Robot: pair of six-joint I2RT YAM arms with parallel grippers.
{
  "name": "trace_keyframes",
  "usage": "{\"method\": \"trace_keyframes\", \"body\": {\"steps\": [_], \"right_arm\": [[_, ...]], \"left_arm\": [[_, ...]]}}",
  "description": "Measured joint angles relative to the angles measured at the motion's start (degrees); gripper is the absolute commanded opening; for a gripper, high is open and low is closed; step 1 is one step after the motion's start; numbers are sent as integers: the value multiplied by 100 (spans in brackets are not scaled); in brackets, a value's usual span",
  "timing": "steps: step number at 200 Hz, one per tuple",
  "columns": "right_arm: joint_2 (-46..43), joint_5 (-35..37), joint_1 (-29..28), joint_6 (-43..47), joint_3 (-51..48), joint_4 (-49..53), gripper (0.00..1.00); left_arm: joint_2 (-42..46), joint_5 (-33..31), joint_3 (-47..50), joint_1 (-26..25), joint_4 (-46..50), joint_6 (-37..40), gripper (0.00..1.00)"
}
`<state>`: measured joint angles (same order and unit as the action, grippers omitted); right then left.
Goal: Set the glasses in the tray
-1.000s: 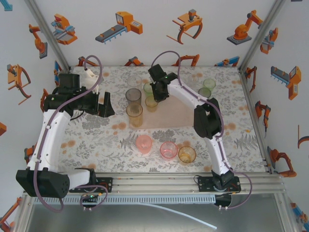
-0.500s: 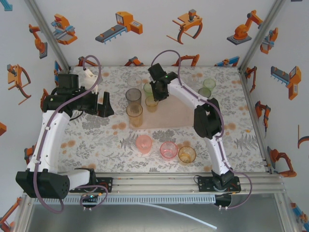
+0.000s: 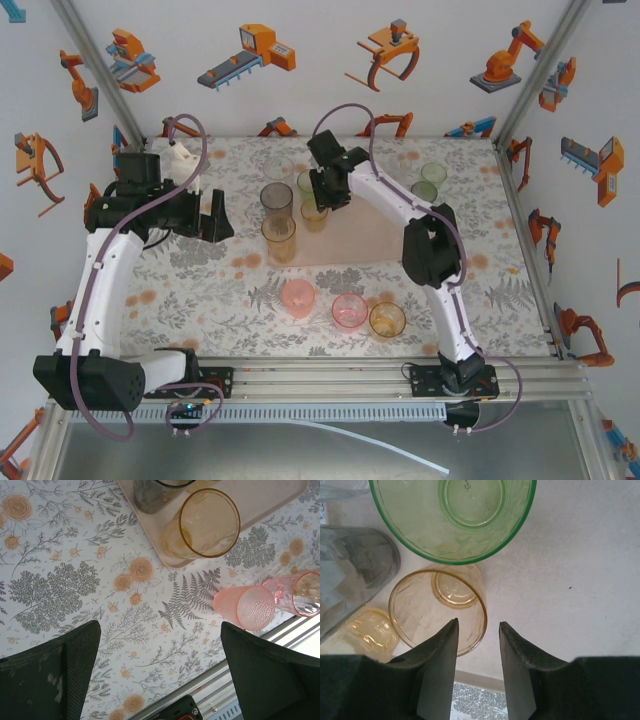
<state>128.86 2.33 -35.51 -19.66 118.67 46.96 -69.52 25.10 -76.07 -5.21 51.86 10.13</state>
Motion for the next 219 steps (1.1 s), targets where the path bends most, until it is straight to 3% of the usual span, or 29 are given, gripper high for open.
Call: {"method": "trace_keyframes", "body": {"steps": [142, 186, 219], "right_arm": [[-857, -168, 0, 170, 433, 719, 42], [-1569, -20, 0, 170, -415, 629, 42], [-2625, 289, 15, 170, -1488, 522, 43]], "left_arm": [[57, 74, 44, 354, -9, 2, 97], [59, 175, 70, 354, -46, -22, 97], [114, 186, 133, 356, -101, -31, 97]]}}
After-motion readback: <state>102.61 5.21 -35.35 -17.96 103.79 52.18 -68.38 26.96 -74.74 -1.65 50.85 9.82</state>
